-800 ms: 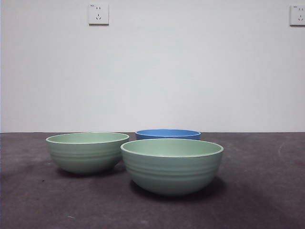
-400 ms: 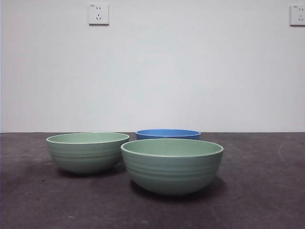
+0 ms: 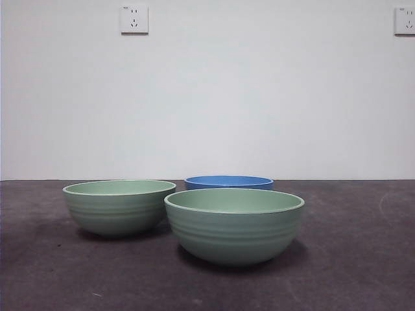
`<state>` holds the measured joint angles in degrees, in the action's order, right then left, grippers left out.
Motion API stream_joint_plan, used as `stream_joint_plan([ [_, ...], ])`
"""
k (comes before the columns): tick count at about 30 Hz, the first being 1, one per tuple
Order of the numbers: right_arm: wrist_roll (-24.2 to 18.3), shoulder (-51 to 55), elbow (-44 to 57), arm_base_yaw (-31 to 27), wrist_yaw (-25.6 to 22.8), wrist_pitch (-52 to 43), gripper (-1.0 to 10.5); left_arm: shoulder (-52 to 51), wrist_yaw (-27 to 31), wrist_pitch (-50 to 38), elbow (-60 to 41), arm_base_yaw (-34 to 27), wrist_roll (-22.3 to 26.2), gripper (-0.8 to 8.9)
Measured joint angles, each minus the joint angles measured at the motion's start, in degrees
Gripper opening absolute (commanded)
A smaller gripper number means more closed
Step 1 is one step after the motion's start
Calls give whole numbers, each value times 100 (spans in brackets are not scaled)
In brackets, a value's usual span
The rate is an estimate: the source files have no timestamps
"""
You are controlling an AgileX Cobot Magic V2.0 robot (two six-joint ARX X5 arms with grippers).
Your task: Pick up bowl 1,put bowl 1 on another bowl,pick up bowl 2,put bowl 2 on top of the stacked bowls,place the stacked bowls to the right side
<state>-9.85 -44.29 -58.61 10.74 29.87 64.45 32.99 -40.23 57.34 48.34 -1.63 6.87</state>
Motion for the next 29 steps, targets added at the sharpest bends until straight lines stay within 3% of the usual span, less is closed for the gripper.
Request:
stream_joint_plan([
  [2, -7, -46, 0, 57, -2, 22, 19, 0, 0, 76, 0, 9, 68, 5],
  [3, -4, -72, 0, 63, -2, 22, 78, 0, 0, 92, 0, 9, 87, 38],
  [5, -2, -114, 0, 63, -4, 20, 251, 0, 0, 94, 0, 9, 107, 228],
  [7, 31, -151, 0, 63, -7, 22, 442, 0, 0, 94, 0, 9, 109, 487],
  [8, 61, -164, 0, 63, -4, 20, 512, 0, 0, 94, 0, 9, 109, 541],
  [10, 109, -195, 0, 63, -4, 22, 572, 0, 0, 94, 0, 9, 109, 543],
  [23, 321, -492, 0, 74, -7, 9, 566, 0, 0, 92, 0, 9, 120, 541],
  [29, 573, -1040, 0, 260, -7, -455, 563, 0, 0, 92, 0, 9, 122, 540],
])
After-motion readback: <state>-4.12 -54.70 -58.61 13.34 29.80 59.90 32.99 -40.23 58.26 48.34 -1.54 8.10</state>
